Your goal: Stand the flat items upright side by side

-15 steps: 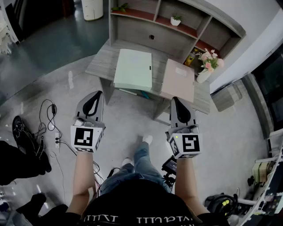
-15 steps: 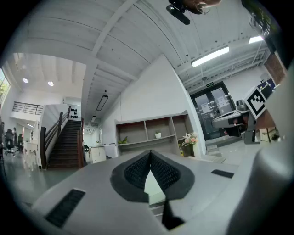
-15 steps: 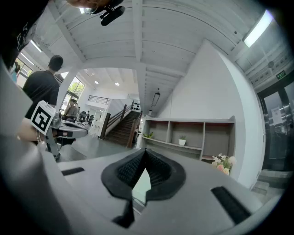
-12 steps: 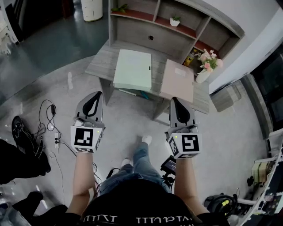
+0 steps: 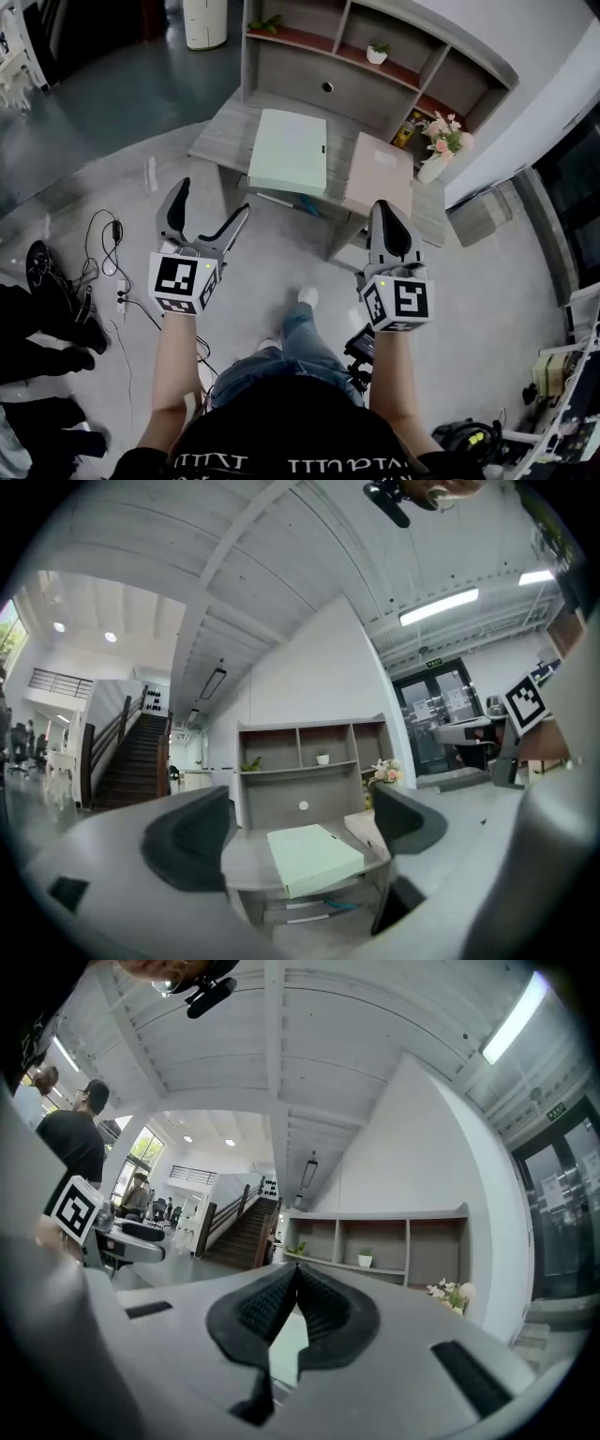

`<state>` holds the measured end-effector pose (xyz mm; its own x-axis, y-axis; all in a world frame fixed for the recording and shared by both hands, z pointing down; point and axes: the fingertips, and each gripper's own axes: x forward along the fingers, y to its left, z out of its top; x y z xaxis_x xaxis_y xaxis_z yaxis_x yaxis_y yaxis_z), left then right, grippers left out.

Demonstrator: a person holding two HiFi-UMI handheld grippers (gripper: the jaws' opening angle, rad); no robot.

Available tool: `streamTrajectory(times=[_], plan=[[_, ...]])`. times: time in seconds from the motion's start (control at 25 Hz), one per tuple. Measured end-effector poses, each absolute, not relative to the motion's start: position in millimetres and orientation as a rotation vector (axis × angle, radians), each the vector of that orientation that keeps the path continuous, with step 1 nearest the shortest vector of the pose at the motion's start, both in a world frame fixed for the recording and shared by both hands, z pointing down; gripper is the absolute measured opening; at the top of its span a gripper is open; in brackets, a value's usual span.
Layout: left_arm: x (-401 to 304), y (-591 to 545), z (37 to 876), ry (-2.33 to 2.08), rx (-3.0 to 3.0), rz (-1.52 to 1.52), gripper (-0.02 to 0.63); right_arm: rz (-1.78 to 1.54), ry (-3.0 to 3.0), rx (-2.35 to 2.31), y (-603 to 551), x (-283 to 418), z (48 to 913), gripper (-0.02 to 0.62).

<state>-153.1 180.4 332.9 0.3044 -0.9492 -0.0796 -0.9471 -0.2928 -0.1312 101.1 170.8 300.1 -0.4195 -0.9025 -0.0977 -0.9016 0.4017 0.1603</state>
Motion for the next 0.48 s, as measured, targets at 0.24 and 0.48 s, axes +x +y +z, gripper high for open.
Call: streamTrajectory(times=[0.24, 0.48], plan=[[-155.5, 173.9, 338.2, 1.807, -2.398, -0.053, 0.528, -0.310, -2.606, 1.676, 169.7, 101.8, 302.0, 0.015], [-158.0, 157.9, 341.2, 1.827, -2.380, -0.046, 0.526, -0.304, -2.595, 1.656, 152.3, 104.1, 308.4, 0.015]])
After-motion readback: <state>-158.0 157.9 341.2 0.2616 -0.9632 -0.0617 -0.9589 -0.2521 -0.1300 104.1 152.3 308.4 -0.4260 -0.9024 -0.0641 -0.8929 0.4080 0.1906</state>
